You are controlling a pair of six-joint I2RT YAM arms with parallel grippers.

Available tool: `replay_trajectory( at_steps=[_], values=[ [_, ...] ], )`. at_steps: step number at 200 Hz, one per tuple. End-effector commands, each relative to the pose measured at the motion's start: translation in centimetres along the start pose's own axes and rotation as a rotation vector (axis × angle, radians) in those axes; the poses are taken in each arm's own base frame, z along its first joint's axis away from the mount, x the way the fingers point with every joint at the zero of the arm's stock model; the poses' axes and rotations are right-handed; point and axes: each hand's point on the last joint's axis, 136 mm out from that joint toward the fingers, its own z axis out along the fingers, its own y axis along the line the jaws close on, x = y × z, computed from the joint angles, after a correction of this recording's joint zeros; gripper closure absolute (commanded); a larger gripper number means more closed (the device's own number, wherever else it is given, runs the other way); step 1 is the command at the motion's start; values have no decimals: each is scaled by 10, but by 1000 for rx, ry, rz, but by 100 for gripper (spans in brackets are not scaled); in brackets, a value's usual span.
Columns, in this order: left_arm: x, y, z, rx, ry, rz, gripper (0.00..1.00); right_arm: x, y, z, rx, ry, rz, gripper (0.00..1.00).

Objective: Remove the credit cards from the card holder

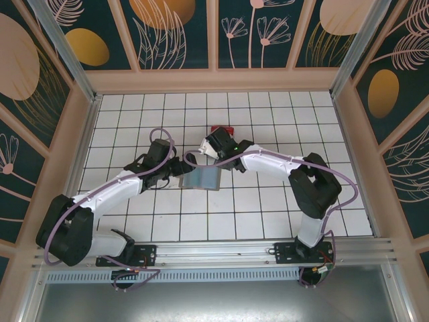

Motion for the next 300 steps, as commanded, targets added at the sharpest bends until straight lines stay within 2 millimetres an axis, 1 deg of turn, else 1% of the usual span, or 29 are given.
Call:
replay_trajectory(
  at_steps=[1,17,53,98,156,173,186,199,213,231,251,274,300],
  values=[
    [-3,-4,0,23,-8,-5,2,-5,-9,-17,31,-27,2,100],
    [-4,-5,1,26,-9,-5,2,-4,-8,-21,34,-32,0,100],
    [-4,-7,2,29,-3,-2,2,-2,-3,-20,29,-25,-10,100],
    [-1,-5,3,24,4,0,1,-3,6,-12,-3,-16,-11,100],
    [0,-3,3,19,5,1,1,1,15,-1,-30,0,-20,100],
    [0,-3,3,17,4,0,1,2,12,0,-15,9,-20,100],
    [-1,-3,2,18,0,3,1,0,4,-3,23,10,-14,100],
    [-1,-3,1,19,0,3,1,-2,-8,-10,65,2,-7,100],
    [-3,-3,0,14,-7,3,1,-5,-20,-22,98,-21,0,100],
    [-6,-3,-3,8,-25,2,2,-9,-30,-35,118,-43,-7,100],
    [-15,2,-9,-22,-69,-10,1,-8,-29,-42,111,-48,-38,100],
    [-25,10,-19,-72,-135,-35,2,0,-24,-38,104,-23,-80,100],
    [-35,21,-35,-122,-211,-82,1,-2,-22,-34,93,-22,-95,100]
  ],
)
